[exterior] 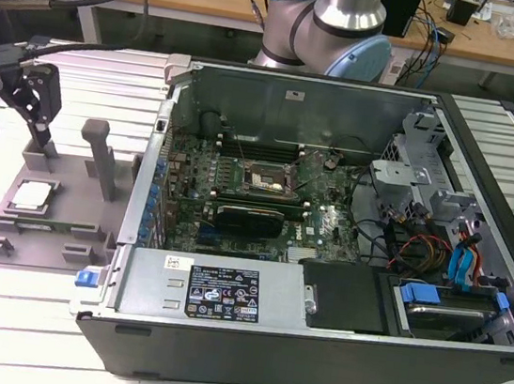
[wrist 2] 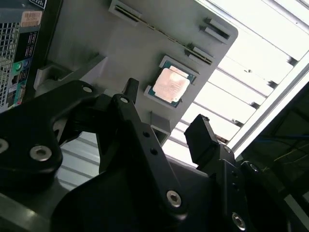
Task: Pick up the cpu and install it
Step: 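Pick up the cpu and move it towards the insertion slot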
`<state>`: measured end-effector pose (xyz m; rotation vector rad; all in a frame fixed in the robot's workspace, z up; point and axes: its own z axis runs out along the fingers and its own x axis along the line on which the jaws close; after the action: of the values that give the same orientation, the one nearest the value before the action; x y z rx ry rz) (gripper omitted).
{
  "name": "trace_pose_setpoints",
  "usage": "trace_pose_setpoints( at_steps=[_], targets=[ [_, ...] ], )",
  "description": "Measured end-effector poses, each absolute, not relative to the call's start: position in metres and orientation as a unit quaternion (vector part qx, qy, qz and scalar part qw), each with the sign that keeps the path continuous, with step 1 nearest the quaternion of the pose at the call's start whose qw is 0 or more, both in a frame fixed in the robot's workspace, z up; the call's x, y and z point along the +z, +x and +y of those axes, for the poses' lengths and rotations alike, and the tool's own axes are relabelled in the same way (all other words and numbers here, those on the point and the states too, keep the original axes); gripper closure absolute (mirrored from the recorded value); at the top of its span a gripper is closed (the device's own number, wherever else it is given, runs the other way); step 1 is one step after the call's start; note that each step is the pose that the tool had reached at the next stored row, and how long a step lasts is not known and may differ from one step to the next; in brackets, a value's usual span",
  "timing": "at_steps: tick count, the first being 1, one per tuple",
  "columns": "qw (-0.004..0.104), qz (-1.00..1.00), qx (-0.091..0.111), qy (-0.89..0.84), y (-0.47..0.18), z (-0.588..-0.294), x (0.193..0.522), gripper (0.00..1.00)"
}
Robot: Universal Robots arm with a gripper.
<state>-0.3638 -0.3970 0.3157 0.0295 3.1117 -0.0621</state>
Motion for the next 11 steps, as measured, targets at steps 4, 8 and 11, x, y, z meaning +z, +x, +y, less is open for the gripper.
trace_pose_setpoints(
  at_steps=[4,8,11],
  targets=[
    [0.015,1.0,-0.02,0.009,-0.3647,-0.397,0.3142,0.34],
    [0.015,1.0,-0.02,0.009,-0.3648,-0.397,0.3123,0.34],
    [0.015,1.0,-0.02,0.009,-0.3648,-0.397,0.3109,0.34]
  ],
)
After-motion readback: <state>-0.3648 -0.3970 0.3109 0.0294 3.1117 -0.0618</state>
